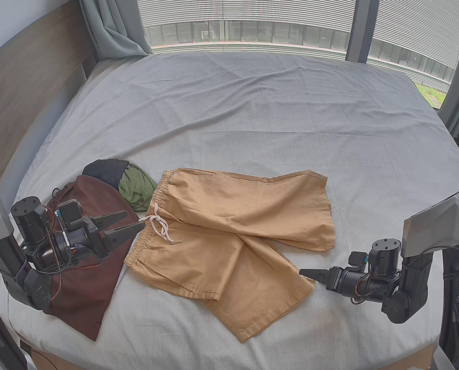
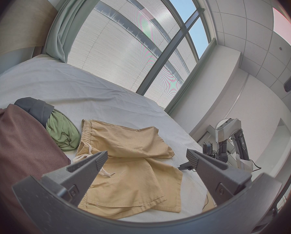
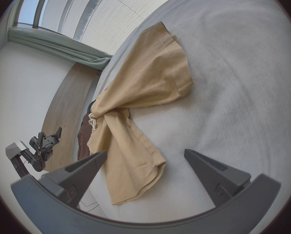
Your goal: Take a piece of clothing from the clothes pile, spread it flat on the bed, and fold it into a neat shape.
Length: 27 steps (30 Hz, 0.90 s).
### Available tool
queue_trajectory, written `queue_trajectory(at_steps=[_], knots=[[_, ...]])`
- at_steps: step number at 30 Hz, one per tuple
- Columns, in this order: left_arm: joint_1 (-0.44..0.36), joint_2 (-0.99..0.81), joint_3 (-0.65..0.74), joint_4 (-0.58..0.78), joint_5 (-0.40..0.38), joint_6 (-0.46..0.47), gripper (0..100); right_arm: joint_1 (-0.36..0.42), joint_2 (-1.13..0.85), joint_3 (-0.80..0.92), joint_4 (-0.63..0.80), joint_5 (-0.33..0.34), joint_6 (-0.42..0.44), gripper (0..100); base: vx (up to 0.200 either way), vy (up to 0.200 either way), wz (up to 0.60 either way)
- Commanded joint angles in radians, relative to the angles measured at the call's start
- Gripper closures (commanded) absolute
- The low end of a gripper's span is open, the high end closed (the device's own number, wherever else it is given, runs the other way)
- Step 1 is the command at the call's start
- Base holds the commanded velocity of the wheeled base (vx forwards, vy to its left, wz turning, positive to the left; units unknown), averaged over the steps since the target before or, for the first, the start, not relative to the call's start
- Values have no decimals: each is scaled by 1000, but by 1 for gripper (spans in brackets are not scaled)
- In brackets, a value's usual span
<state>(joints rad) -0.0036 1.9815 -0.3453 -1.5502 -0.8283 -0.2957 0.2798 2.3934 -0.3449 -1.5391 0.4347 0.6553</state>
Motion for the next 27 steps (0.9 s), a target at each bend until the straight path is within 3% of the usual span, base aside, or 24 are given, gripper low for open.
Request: queue_trajectory(at_steps=[1, 4, 5, 19, 27], knots=[[1, 2, 0, -1, 0, 0, 0, 29, -3, 12, -1, 1, 17, 0, 0, 0, 0], [1, 3, 0, -1, 0, 0, 0, 32, 0, 12, -1, 1, 26, 0, 0, 0, 0], [1, 3, 0, -1, 0, 0, 0, 33, -2, 14, -1, 1, 27, 100, 0, 0, 0], [-1, 8, 0, -1, 0, 1, 0, 32, -34, 18, -3, -4, 49, 100, 0, 0, 0], [-3, 8, 2, -1, 0, 1, 0, -30, -134, -2, -1, -4, 41, 100, 0, 0, 0]])
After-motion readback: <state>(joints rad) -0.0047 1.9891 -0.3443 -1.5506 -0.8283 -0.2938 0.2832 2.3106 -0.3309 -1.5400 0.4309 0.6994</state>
